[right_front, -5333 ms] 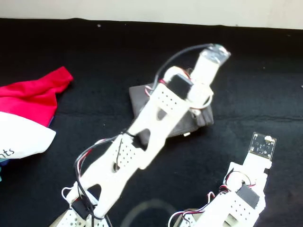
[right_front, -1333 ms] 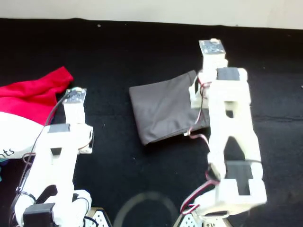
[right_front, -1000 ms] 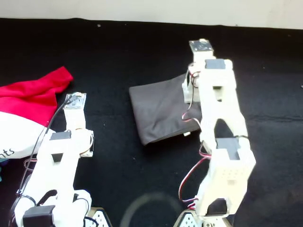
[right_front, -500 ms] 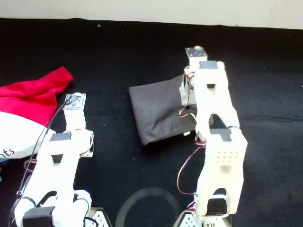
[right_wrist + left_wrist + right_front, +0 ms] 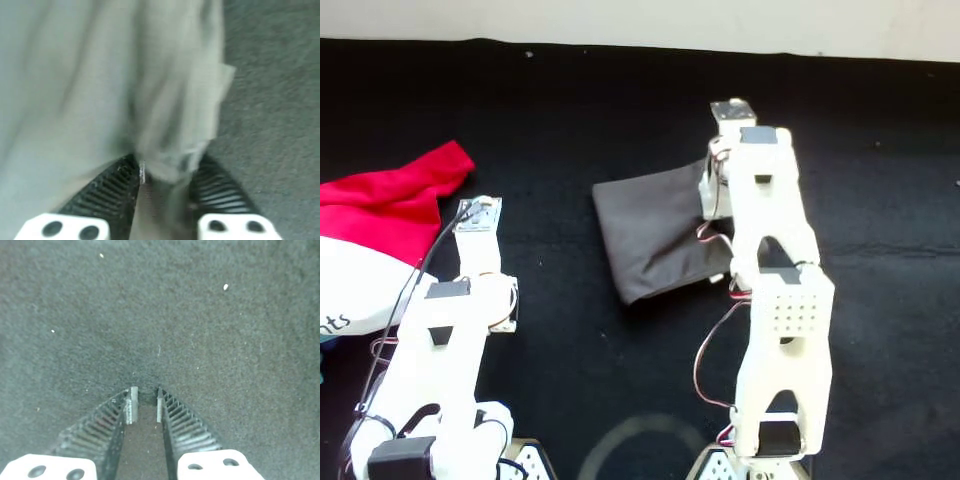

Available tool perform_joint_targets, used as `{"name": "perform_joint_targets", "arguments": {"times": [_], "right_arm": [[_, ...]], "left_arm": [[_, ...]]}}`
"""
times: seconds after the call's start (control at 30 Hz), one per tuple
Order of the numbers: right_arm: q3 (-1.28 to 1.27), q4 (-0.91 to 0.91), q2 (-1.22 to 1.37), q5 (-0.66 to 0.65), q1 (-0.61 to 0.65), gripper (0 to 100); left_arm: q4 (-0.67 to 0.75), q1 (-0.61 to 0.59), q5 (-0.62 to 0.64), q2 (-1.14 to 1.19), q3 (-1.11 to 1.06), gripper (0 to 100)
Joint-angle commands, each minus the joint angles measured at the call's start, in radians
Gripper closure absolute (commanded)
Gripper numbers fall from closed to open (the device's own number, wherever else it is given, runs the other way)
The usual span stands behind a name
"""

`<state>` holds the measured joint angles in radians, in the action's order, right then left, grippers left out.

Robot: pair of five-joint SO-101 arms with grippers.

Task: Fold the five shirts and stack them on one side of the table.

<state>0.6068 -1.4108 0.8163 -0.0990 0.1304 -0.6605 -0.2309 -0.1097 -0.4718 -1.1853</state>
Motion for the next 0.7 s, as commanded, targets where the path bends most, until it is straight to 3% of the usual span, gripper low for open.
{"name": "perform_joint_targets", "arguments": {"times": [0.0,0.3,0.67], "right_arm": [[0.090,0.007,0.005,-0.008,-0.093,99.2],[0.260,0.087,0.007,-0.302,-0.349,99.3],[0.254,0.443,0.027,-0.473,-0.564,99.3]], "left_arm": [[0.018,-0.004,-0.006,-0.007,-0.002,91],[0.018,-0.004,-0.006,-0.007,-0.002,91],[0.031,-0.004,-0.005,-0.007,-0.004,91]]}}
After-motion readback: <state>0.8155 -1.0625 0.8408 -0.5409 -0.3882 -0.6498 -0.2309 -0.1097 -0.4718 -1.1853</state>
